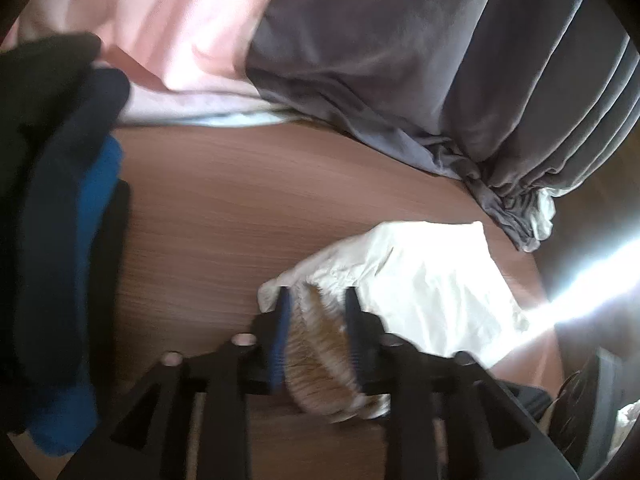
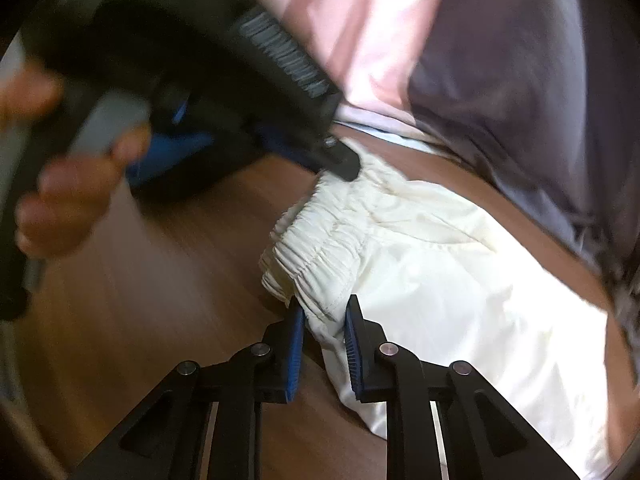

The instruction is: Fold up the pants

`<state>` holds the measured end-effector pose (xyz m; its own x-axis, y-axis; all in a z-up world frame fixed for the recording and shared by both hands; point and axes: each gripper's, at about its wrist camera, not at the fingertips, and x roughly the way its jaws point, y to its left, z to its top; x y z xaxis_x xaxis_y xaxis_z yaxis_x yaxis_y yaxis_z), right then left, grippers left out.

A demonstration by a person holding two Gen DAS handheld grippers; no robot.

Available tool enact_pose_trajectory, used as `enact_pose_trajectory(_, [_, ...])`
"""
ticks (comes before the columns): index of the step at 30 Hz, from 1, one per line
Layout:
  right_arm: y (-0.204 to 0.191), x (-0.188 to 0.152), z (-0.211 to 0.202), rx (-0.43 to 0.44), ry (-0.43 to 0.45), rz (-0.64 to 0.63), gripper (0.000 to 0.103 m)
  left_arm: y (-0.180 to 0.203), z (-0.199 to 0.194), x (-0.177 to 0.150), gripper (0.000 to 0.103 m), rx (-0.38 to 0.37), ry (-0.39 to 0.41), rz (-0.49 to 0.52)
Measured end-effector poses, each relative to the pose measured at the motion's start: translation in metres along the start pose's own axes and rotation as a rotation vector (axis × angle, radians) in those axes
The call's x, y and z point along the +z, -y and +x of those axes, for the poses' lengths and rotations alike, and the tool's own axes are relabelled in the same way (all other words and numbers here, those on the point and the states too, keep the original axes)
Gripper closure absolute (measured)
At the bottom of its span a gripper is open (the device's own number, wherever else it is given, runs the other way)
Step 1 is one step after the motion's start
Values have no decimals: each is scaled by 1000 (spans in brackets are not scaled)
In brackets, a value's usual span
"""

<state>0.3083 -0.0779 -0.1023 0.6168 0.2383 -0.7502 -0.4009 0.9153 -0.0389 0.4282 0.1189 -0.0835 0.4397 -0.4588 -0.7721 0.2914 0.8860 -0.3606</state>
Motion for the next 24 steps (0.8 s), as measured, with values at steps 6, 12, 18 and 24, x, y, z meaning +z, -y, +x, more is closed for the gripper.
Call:
enact_pose_trajectory(6, [18,-6,-5,45,-31,95,83,-8,-16,-21,49,3,6,-55])
enact_pose_trajectory(12, [3,-2,0,89,-59,63,56,-16,-11,-46,49,7,-47,-87])
enact_pose_trajectory(18, [6,3,-18,-9,-9,56,58,-20,-10,-50,51,-20,-15,-70])
enact_pose_trajectory(24, [39,25,15,109,-52,185,81,-29,8,-51,57,-89,-22,-106])
